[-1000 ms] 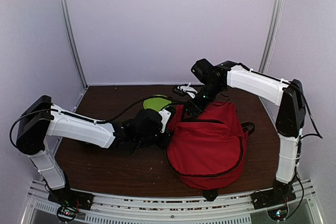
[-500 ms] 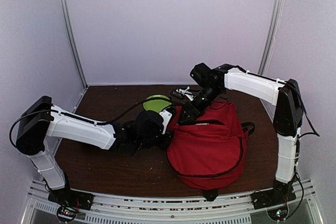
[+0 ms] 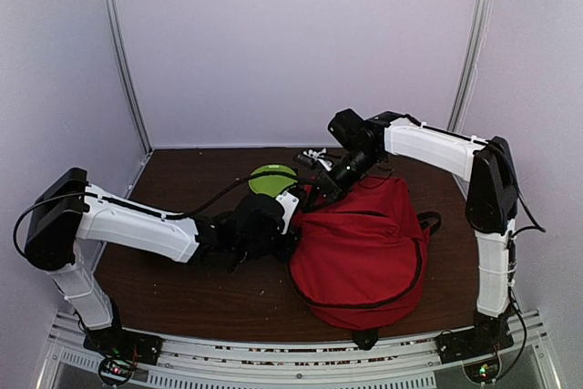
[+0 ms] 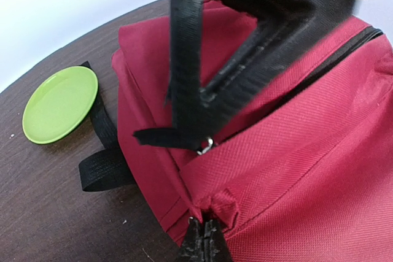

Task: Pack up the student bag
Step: Grab the lower front pocket of the student bag.

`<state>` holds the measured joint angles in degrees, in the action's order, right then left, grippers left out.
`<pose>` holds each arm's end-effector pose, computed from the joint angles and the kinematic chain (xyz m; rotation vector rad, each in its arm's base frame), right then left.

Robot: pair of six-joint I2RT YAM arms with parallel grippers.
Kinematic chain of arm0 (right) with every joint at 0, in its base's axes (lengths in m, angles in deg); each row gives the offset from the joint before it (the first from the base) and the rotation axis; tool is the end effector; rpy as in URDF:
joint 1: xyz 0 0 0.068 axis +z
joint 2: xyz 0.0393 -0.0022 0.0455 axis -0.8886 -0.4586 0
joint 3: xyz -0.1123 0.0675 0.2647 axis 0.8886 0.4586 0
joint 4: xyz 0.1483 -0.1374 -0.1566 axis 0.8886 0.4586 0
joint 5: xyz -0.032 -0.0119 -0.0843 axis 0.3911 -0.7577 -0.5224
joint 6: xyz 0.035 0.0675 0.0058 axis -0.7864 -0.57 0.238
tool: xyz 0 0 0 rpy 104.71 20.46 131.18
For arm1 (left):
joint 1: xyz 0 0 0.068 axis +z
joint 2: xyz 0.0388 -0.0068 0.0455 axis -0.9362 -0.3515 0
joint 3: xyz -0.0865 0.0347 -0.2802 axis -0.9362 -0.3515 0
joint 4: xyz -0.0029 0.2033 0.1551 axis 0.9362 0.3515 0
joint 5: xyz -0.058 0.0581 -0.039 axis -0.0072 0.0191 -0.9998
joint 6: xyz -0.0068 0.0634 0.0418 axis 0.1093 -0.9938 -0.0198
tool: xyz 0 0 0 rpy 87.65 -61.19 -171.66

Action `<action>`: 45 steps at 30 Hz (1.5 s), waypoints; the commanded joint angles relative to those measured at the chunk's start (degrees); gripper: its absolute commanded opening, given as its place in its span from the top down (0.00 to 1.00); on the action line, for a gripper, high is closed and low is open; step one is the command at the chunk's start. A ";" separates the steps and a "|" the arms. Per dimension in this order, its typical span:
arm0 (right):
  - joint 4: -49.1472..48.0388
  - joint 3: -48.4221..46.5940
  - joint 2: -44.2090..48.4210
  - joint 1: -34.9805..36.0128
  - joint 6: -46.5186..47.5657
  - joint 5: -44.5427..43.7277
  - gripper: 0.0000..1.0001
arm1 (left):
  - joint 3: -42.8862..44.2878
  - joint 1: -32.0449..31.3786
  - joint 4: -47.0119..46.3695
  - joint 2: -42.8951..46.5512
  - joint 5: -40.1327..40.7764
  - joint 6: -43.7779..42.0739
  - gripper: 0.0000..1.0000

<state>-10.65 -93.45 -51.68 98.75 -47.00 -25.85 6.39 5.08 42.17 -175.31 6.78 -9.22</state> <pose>0.3328 0.3016 0.2654 -1.1985 2.4535 1.2981 0.1902 -0.3423 0.2108 0.6011 2.0442 -0.4909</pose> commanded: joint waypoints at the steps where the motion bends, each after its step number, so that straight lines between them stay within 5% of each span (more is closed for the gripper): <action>1: -1.44 -2.44 -1.34 -0.62 -0.47 6.12 1.00 | -0.02 -0.26 -2.36 2.30 2.56 -1.22 1.00; 11: -2.14 -2.25 2.33 -2.53 0.74 4.21 1.00 | -0.17 -0.35 -2.25 1.96 3.21 -1.14 1.00; 14: 0.00 -2.76 1.54 -2.20 0.92 1.82 0.68 | -0.29 -0.44 -2.54 1.99 3.65 -1.22 1.00; 18: 0.63 -3.00 0.27 -0.87 1.10 1.17 0.52 | -0.82 -0.59 -3.55 2.16 4.08 -1.51 1.00; 34: 2.25 -6.89 -4.85 1.12 -1.01 -4.78 0.50 | -2.36 -1.85 -5.86 3.41 7.72 -2.75 1.00; 45: 4.26 -7.99 -7.67 2.78 0.01 -0.05 0.49 | -2.06 -1.93 -6.28 3.14 8.54 -3.33 1.00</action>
<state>-8.51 -100.27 -57.61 100.15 -47.61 -27.56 4.24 3.29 39.90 -174.29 12.24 -11.30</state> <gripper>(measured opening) 0.513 0.012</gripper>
